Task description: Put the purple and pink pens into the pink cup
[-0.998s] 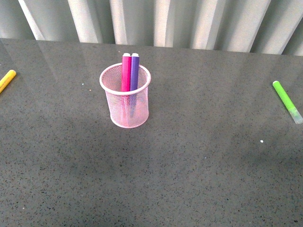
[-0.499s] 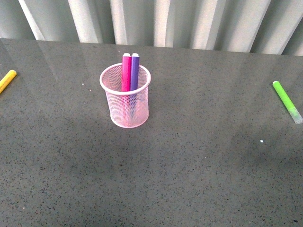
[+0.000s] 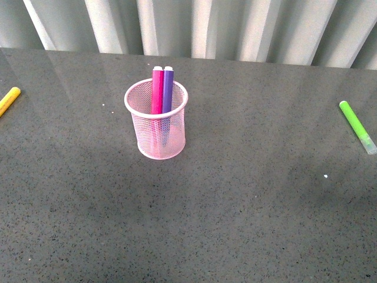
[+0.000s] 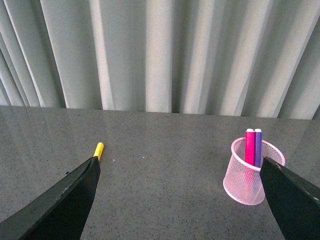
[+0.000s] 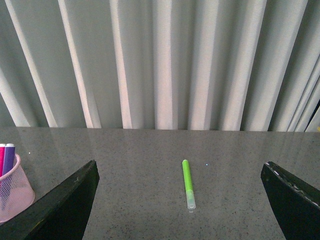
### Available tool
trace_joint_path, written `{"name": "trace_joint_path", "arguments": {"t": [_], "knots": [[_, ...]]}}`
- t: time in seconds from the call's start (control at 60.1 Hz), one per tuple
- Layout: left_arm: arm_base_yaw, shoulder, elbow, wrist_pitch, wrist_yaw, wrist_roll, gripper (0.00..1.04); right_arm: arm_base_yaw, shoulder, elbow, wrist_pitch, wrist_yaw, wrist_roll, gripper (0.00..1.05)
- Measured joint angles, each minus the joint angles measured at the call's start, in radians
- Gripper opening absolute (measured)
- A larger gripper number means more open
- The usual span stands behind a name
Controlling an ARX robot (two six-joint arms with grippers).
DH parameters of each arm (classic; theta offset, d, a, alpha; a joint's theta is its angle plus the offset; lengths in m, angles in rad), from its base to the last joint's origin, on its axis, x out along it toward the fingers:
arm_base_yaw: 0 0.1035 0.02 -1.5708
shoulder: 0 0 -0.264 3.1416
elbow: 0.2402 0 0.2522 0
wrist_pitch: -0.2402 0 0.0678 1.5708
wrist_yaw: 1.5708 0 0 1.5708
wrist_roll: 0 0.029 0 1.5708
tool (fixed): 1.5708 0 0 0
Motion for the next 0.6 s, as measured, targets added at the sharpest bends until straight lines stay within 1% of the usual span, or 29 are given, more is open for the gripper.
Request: {"name": "trace_joint_path", "arguments": {"t": [0.599], "knots": [[0.0, 0.0, 0.0, 0.0, 0.0, 0.0, 0.98, 0.0, 0.0, 0.0, 0.0, 0.0, 0.0, 0.98]]}}
